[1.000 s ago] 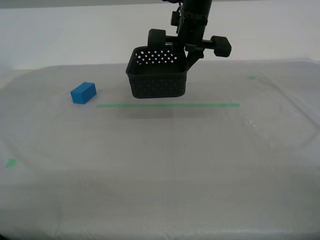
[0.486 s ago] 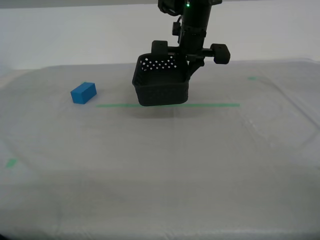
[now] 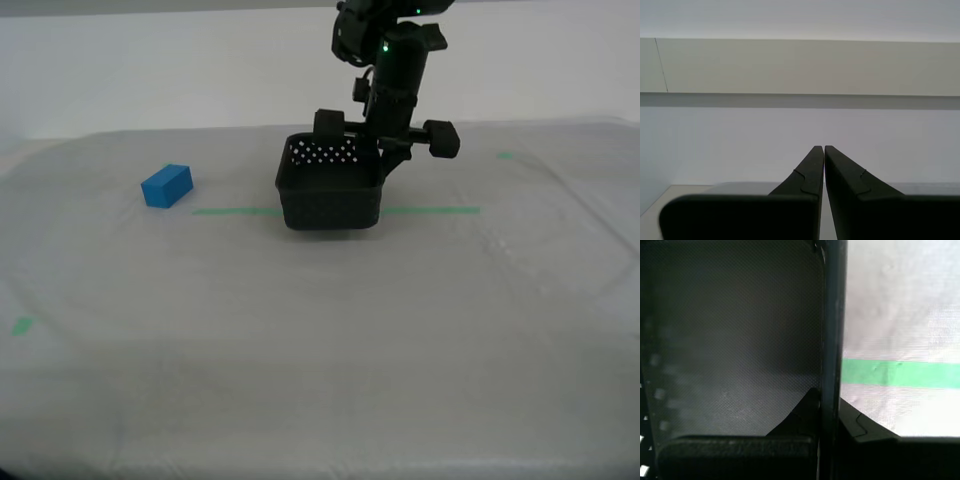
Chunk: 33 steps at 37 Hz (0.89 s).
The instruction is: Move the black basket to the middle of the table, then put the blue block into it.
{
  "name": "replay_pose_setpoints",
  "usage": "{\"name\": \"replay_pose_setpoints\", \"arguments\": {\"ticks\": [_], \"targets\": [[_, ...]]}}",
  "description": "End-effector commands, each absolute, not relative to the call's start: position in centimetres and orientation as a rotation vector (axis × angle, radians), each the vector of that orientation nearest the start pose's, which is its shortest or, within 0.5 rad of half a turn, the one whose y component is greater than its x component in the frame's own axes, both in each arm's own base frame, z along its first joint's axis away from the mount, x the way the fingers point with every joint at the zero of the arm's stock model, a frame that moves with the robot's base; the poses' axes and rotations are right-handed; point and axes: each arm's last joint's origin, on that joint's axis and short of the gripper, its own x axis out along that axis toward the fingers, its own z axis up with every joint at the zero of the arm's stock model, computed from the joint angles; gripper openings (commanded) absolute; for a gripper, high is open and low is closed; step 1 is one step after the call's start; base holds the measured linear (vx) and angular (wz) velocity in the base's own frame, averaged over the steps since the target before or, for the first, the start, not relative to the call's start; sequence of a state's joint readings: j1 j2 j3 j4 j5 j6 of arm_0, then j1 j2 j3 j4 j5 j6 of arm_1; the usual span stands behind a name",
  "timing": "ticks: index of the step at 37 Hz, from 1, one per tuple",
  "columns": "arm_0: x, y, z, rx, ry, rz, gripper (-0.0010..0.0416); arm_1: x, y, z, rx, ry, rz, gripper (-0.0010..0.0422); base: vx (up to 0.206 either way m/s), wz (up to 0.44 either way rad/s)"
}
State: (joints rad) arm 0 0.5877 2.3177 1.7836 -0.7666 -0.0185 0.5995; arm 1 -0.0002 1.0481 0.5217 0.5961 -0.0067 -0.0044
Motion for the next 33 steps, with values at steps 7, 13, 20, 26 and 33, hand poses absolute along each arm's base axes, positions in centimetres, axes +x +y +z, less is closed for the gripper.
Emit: {"name": "replay_pose_setpoints", "arguments": {"ticks": [7,13,20,26,33], "targets": [[39.4,25.4,11.8,0.126,1.362,0.096,0.0,22.7,0.0,26.8,-0.003,-0.074,0.007,0.0,0.0,0.0],[39.8,24.7,11.6,0.1,1.357,0.101,0.0,22.7,0.0,26.8,-0.003,-0.074,0.007,0.0,0.0,0.0],[40.2,24.1,11.6,0.101,1.354,0.099,0.0,22.7,0.0,26.8,-0.003,-0.074,0.007,0.0,0.0,0.0],[40.3,24.2,11.7,0.104,1.339,0.104,0.0,22.7,0.0,26.8,-0.003,-0.074,0.007,0.0,0.0,0.0],[40.3,24.2,11.7,0.109,1.34,0.111,0.0,22.7,0.0,26.8,-0.003,-0.074,0.007,0.0,0.0,0.0]]}}
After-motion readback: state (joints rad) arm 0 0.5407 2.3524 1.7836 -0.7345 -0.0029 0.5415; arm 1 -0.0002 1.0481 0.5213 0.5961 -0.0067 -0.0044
